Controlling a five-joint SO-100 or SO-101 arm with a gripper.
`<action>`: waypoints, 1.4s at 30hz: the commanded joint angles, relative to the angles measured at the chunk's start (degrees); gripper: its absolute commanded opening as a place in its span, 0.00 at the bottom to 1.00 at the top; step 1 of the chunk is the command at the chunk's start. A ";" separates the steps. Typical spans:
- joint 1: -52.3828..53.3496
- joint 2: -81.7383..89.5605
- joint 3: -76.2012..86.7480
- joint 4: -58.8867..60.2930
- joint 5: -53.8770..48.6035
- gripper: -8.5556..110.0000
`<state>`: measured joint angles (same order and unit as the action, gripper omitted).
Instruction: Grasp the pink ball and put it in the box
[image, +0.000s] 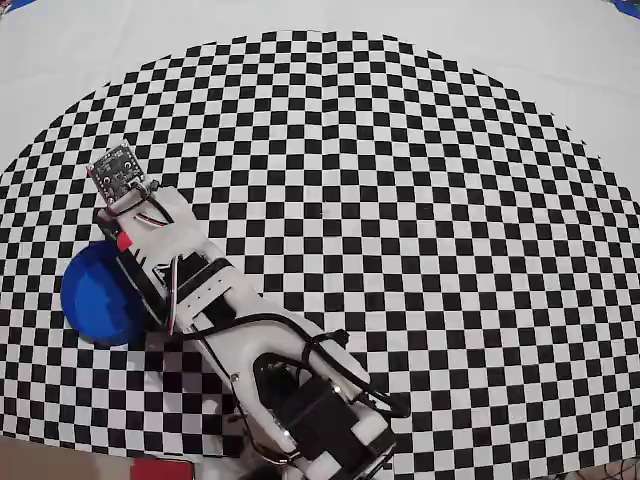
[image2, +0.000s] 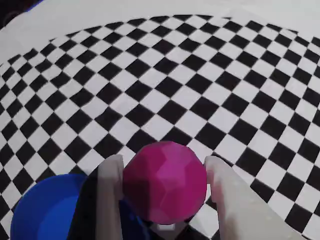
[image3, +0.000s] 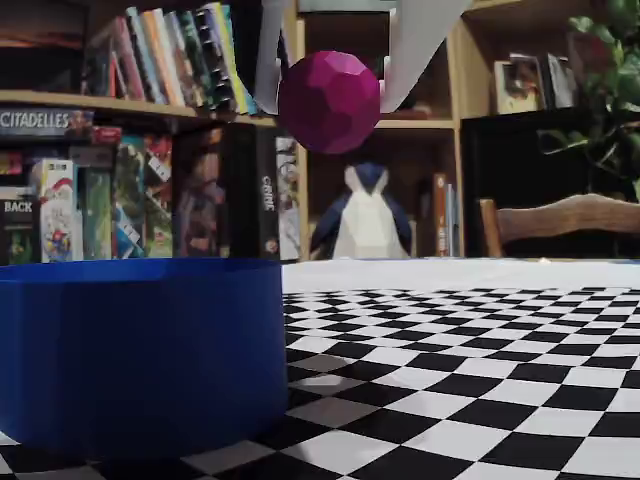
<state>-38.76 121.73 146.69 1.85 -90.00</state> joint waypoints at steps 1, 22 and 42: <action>-1.14 3.60 0.18 -0.18 0.18 0.07; -4.22 6.59 4.39 -0.18 0.00 0.07; -8.35 6.15 5.27 -0.26 0.09 0.07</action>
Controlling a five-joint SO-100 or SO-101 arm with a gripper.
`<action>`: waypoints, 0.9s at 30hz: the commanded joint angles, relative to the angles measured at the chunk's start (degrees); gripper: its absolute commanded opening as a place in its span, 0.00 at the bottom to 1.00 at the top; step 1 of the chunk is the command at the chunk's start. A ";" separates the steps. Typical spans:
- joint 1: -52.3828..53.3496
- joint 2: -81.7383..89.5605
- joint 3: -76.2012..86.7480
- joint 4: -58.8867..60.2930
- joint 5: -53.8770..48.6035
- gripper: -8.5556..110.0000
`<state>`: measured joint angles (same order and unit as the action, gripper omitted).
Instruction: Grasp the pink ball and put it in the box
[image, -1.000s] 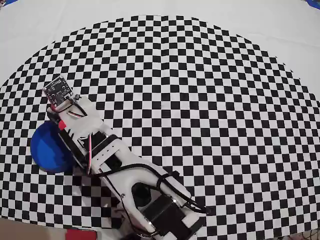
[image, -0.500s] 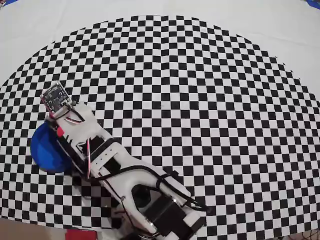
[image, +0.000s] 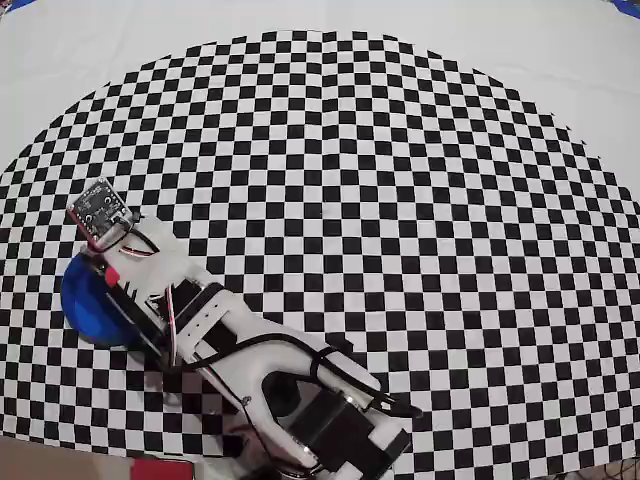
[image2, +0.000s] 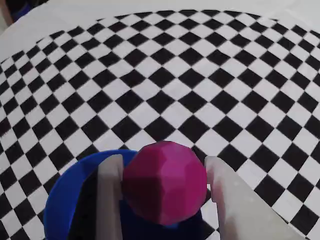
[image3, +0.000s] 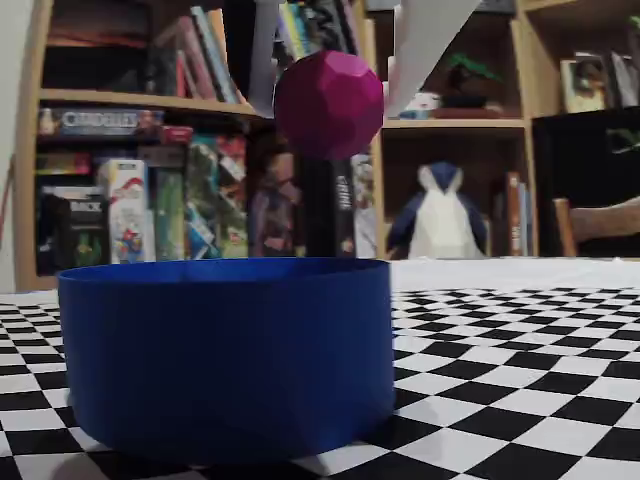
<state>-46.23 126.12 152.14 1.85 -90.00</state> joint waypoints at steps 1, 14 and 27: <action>-1.05 1.76 0.00 -0.26 0.09 0.07; -3.25 1.67 1.23 -0.26 0.18 0.07; -4.48 1.58 2.20 -0.26 0.18 0.07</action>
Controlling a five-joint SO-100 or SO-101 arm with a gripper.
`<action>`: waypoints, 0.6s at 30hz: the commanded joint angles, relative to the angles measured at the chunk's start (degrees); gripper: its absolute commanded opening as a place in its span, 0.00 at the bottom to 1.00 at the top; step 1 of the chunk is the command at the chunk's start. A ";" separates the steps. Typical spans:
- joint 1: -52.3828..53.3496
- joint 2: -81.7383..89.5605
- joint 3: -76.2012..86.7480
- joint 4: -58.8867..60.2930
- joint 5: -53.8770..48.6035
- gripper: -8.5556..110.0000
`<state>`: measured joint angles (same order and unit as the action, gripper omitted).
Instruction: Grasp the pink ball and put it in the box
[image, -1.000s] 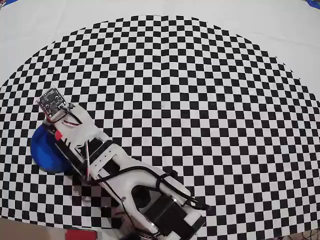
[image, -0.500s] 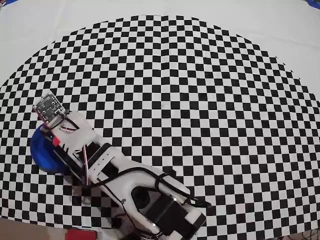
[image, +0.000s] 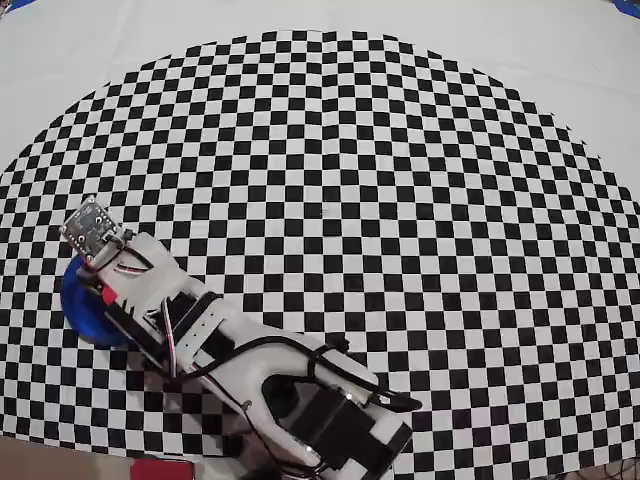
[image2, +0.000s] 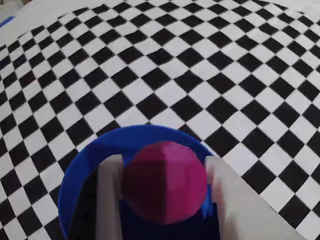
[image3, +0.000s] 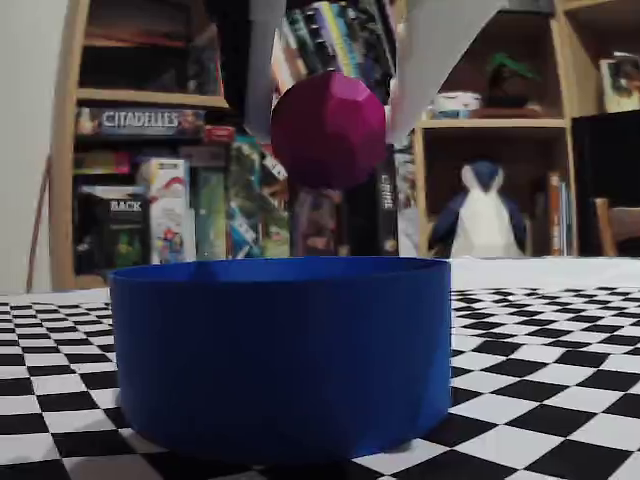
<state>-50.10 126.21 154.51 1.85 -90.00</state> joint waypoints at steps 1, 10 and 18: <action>-0.70 1.49 -0.09 -0.26 0.18 0.07; -1.41 1.93 0.53 -0.26 0.18 0.07; -2.11 2.46 1.49 -0.26 0.18 0.07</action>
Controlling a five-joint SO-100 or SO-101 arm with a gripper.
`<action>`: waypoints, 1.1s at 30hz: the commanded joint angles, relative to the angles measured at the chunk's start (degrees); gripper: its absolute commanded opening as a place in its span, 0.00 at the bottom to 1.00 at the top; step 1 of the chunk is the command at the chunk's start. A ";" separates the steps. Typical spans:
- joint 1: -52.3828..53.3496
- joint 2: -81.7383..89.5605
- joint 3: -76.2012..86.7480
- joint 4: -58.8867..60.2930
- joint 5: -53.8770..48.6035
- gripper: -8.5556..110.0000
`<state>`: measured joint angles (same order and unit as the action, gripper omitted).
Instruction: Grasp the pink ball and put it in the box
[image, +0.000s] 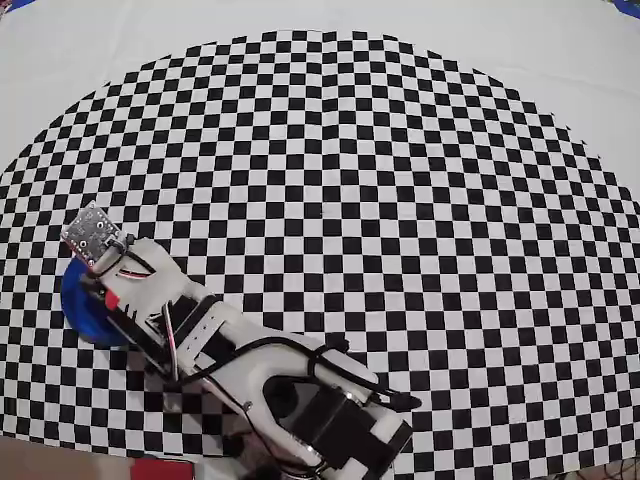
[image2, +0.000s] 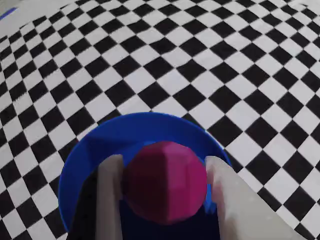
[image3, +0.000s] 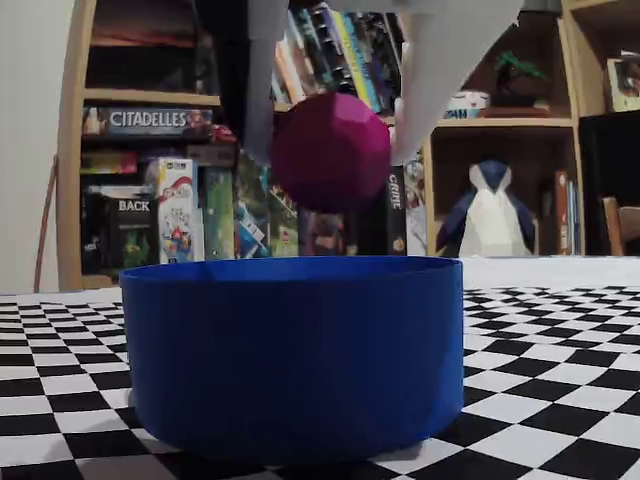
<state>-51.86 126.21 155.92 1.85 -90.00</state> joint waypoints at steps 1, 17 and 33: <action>-0.53 2.64 0.18 -0.26 0.18 0.07; -1.58 3.87 1.32 -0.26 0.18 0.07; -2.20 4.92 2.20 -0.26 0.18 0.07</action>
<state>-53.53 129.38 158.38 1.85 -90.00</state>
